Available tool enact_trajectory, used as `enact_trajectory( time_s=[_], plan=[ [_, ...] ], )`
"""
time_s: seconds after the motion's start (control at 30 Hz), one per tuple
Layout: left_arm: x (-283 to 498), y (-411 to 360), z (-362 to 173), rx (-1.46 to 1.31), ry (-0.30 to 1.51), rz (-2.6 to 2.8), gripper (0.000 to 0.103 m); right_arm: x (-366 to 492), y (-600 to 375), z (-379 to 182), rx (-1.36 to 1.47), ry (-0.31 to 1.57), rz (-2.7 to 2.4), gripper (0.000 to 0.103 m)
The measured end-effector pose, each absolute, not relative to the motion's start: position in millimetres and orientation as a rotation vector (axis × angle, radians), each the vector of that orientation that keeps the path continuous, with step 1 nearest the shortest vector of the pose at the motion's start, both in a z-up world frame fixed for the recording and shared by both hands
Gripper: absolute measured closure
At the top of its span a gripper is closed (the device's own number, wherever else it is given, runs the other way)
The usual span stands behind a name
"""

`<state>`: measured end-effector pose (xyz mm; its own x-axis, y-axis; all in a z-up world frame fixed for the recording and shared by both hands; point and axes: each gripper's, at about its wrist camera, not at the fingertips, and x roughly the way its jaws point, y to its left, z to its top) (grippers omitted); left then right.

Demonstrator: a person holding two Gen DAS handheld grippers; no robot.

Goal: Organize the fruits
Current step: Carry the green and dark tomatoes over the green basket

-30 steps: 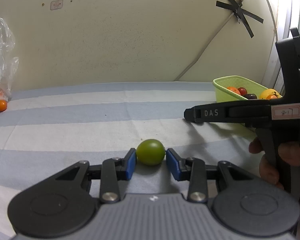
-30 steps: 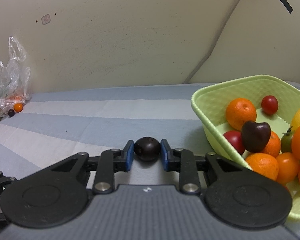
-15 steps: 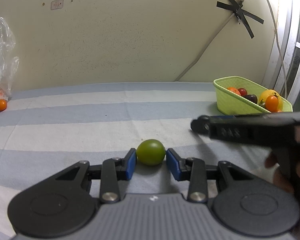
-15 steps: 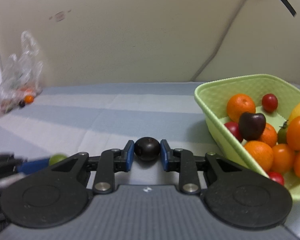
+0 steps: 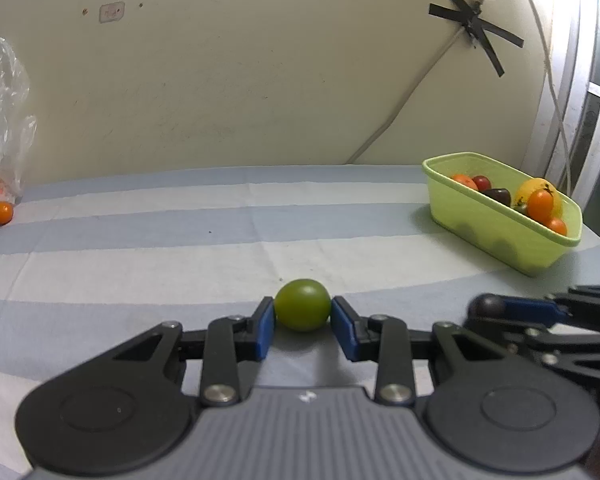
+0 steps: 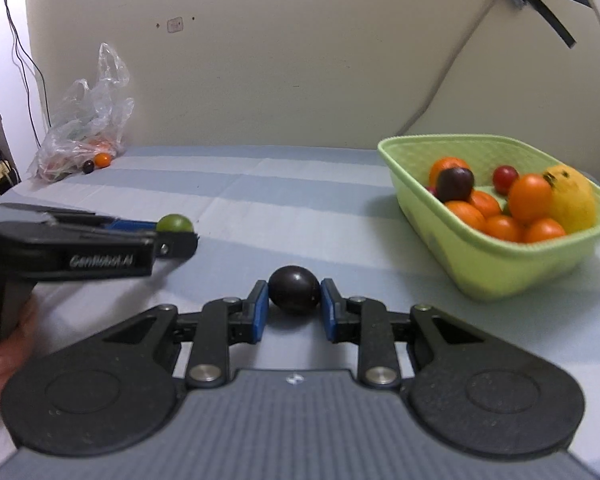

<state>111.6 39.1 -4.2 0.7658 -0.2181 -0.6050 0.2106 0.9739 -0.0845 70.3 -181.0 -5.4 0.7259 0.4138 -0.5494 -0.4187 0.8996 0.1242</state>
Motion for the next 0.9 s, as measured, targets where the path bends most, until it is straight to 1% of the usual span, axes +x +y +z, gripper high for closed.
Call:
enact_trajectory(
  time_s=[0.2,0.37,0.53,0.73,0.8,0.83,0.87,0.9],
  plan=[
    [87.1,16.3,-2.4,0.006,0.663,-0.320,0.072,41.6,-200.9,-6.1,-0.024,0.585,0.437,0.073],
    [57.3,-29.0,2.1,0.021,0.666,-0.473,0.072,14.9,-224.7,-7.8,-0.054,0.553,0.361,0.073],
    [40.1,-77.9,-0.3,0.099,0.668,-0.556,0.072,0.4,-260.8,-8.7,-0.045,0.535,0.261,0.073],
    [41.1,-94.1,-2.1,0.124,0.656,-0.537,0.070,-1.3,-294.8,-11.9,0.063,0.542,0.252,0.071],
    [36.4,-96.9,-1.6,0.133,0.650,-0.529,0.070,-1.1,-294.3,-12.4,0.066,0.540,0.257,0.068],
    [36.9,-97.5,-1.8,0.136,0.648,-0.527,0.070,-1.5,-294.1,-12.6,0.066,0.539,0.269,0.062],
    [36.1,-97.5,-1.6,0.140,0.645,-0.523,0.069,-1.4,-293.7,-12.7,0.065,0.537,0.278,0.059],
    [35.0,-98.4,-1.2,0.143,0.642,-0.519,0.069,-1.9,-293.8,-12.8,0.064,0.536,0.280,0.059]
  ],
)
